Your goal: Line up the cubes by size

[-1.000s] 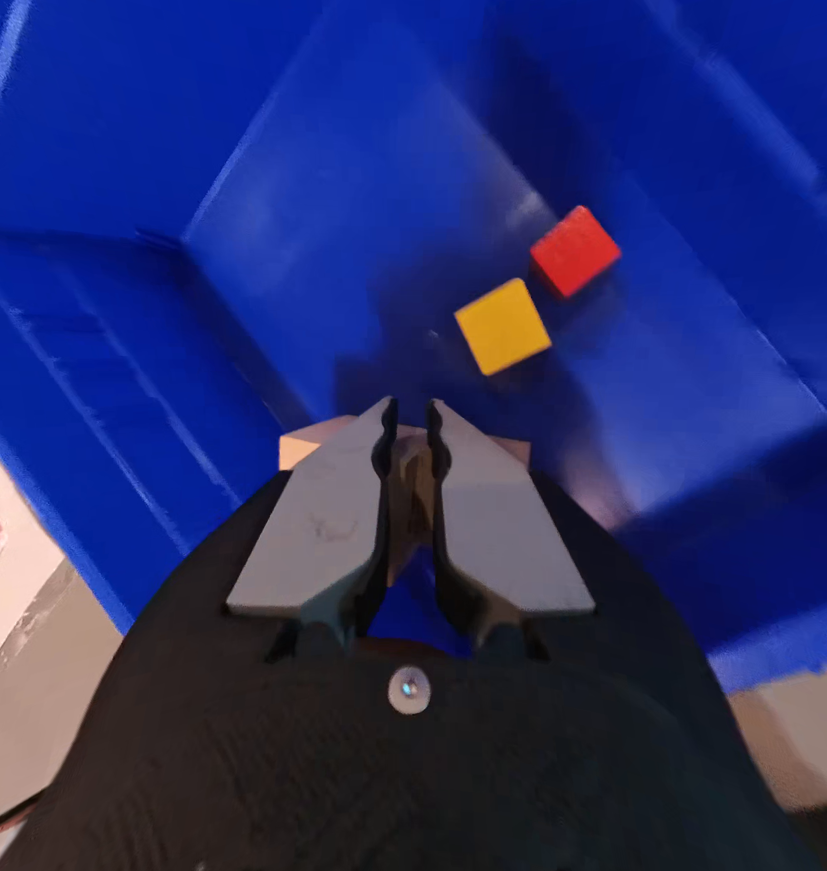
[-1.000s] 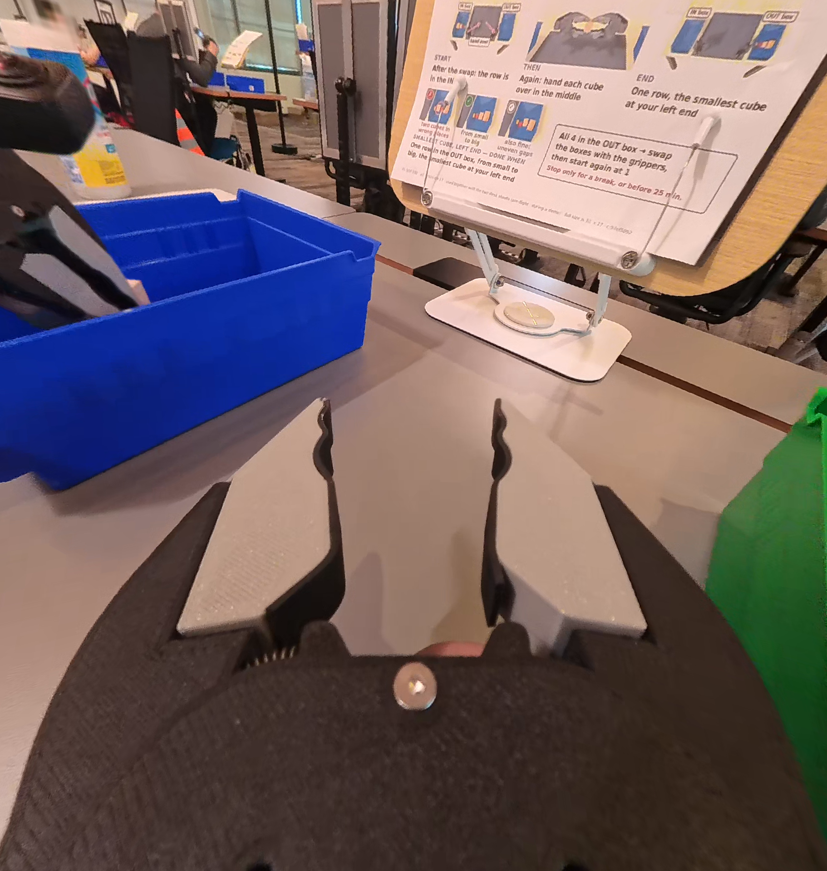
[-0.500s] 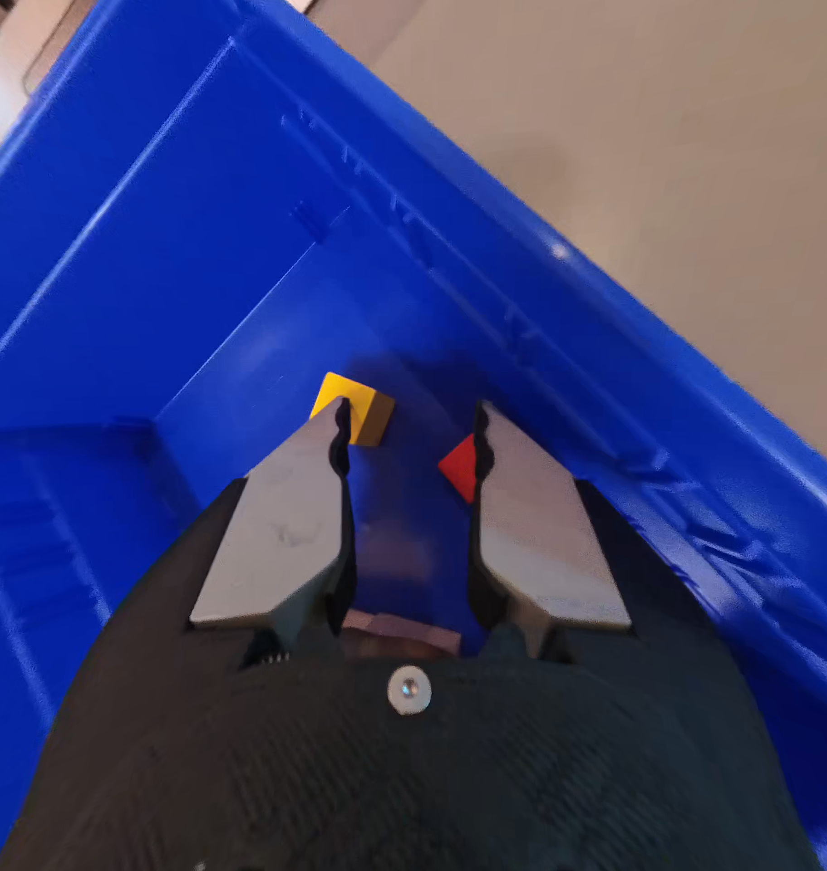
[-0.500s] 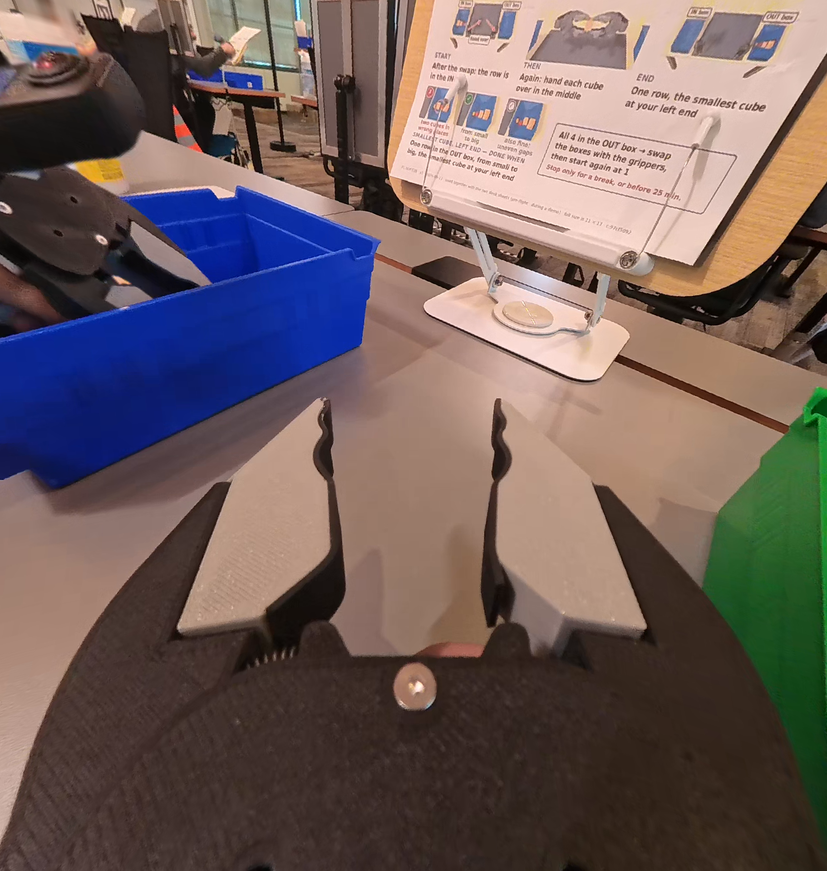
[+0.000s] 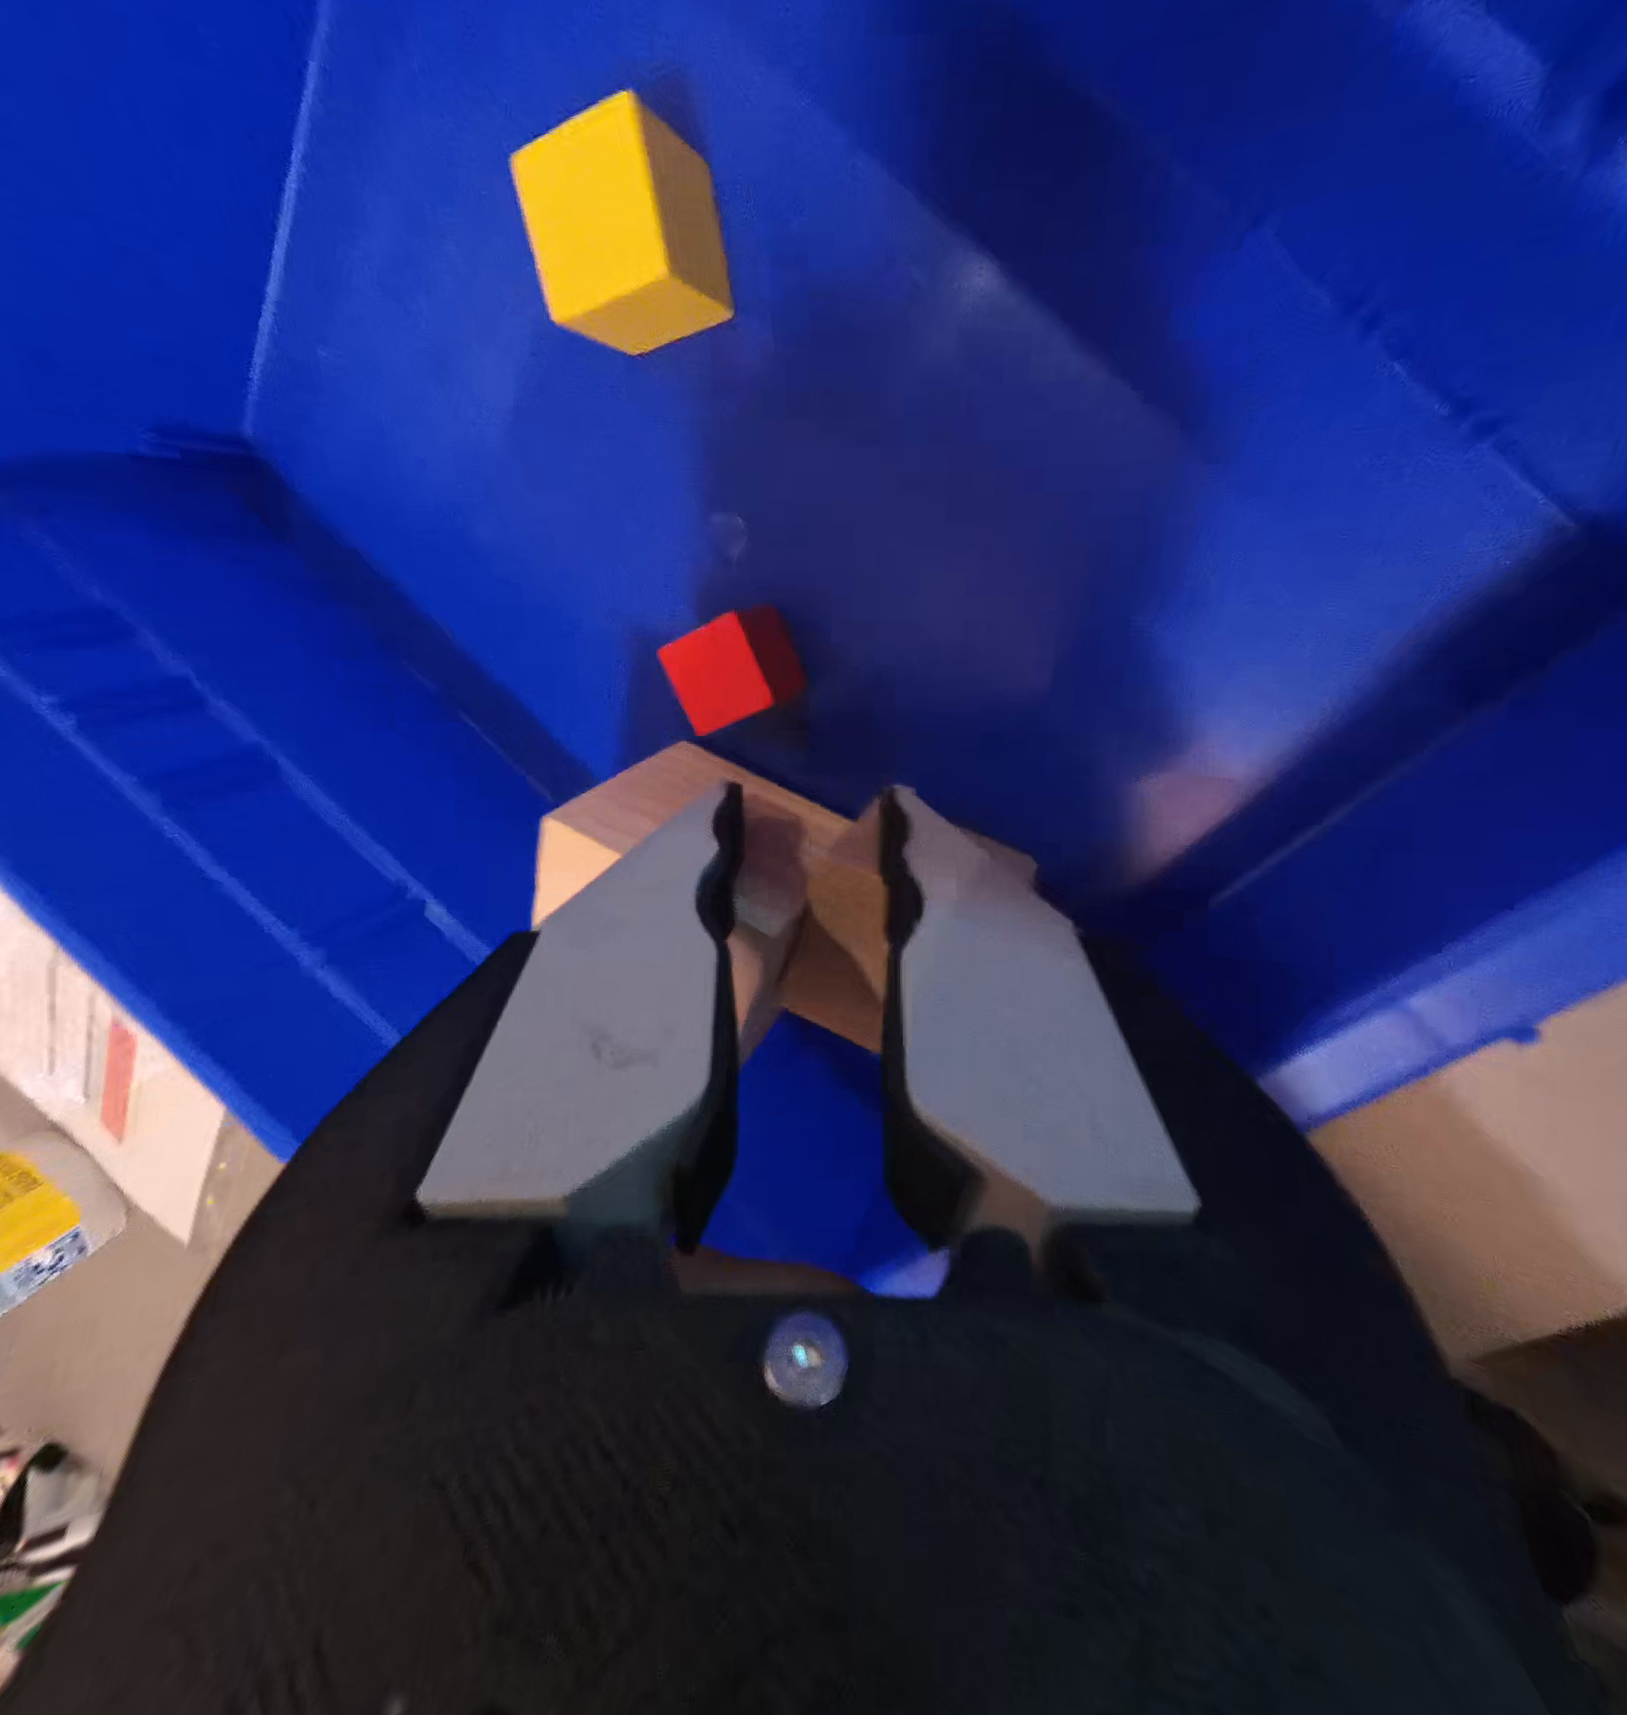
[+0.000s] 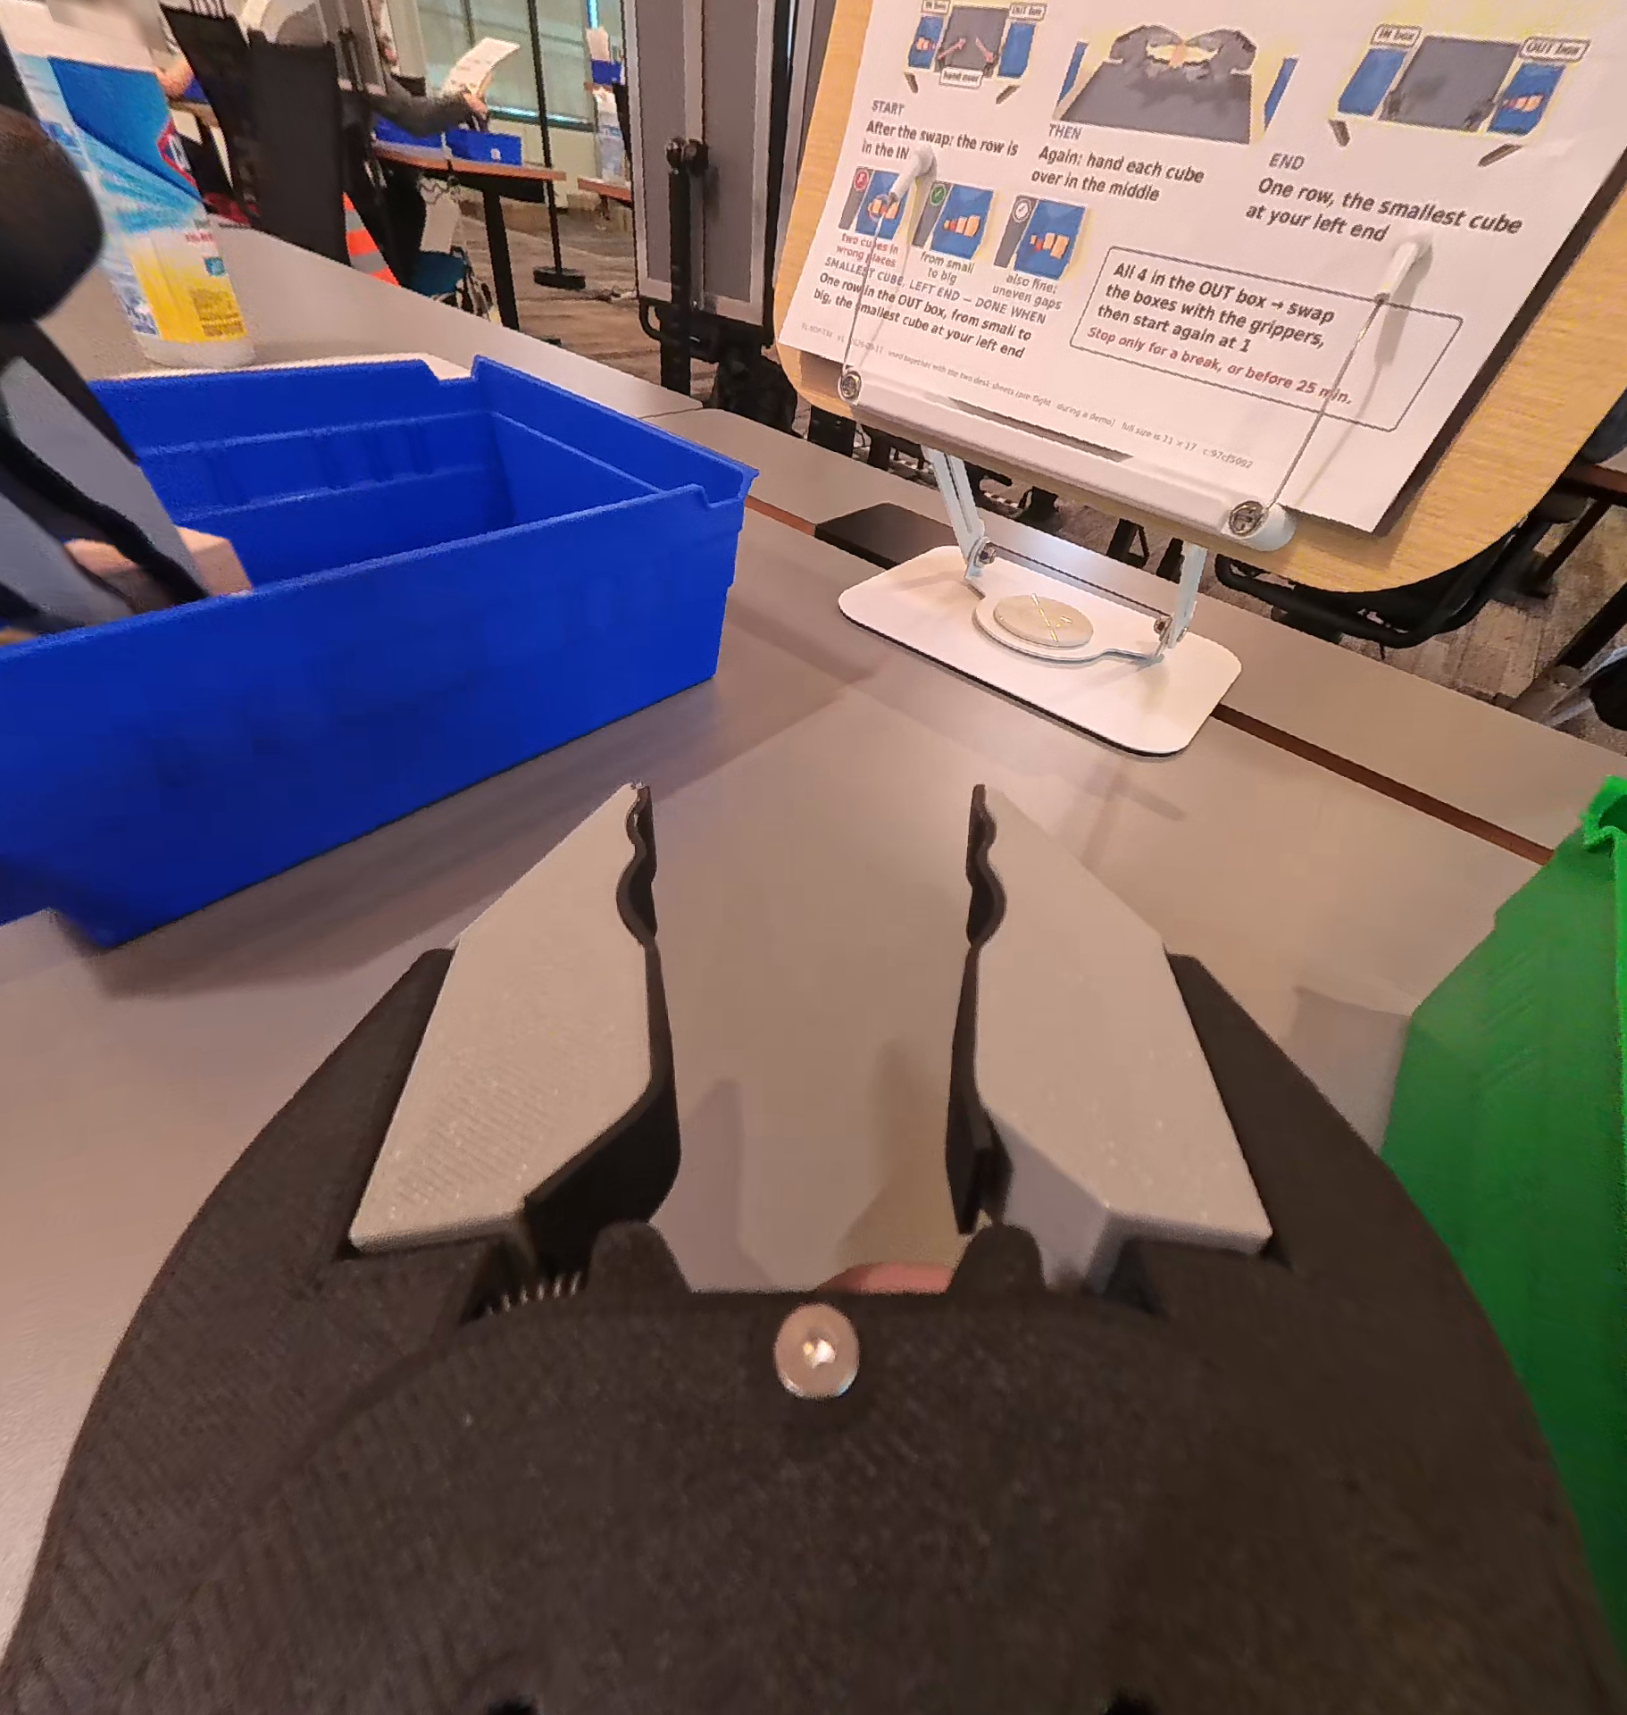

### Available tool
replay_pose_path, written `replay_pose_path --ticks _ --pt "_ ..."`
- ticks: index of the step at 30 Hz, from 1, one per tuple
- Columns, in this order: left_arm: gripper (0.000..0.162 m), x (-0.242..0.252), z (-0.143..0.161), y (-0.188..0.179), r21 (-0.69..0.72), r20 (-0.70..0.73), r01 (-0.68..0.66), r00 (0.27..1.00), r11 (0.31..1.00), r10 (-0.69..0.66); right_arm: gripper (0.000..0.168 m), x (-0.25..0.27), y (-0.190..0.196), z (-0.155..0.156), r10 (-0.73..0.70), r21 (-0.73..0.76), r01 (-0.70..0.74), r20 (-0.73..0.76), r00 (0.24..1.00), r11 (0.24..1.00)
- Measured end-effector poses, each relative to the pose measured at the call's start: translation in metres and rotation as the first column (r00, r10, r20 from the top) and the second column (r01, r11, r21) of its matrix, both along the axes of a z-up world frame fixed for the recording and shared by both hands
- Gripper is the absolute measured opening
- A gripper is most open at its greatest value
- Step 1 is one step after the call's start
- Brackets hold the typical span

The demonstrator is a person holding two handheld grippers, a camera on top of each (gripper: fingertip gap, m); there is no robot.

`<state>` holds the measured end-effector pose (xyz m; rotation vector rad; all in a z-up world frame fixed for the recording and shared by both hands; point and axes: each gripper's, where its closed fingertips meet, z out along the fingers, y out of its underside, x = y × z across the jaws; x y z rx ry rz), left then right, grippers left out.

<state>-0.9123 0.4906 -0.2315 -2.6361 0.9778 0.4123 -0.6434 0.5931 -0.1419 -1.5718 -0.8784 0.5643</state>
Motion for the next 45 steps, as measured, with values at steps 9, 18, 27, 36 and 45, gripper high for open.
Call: replay_pose_path --ticks 9,18,27,36,45 --pt "0.035 -0.008 0.013 0.045 0.273 0.073 -0.105 0.993 0.956 0.089 0.065 0.0 0.002 -0.003 -0.006 -0.009 0.006 0.006 1.0 1.0" --pt "0.035 -0.01 0.046 0.048 0.386 0.138 -0.145 0.985 0.911 0.099 0.065 0.0 0.001 -0.003 -0.005 -0.006 0.005 0.004 1.0 1.0" --pt "0.037 -0.026 0.081 0.018 0.427 0.199 -0.182 0.974 0.886 0.105 0.065 0.0 0.001 -0.003 -0.005 -0.008 0.005 0.004 1.0 1.0" --pt "0.007 -0.02 0.029 -0.061 0.073 -0.056 0.02 0.998 0.997 -0.016 0.065 -0.001 0.001 -0.006 -0.005 -0.01 0.006 0.016 1.0 1.0" --pt "0.0 -0.014 0.019 -0.034 0.026 -0.026 0.0 1.0 1.0 0.0 0.065 0.0 0.001 -0.004 -0.005 -0.016 0.005 0.004 1.0 1.0"
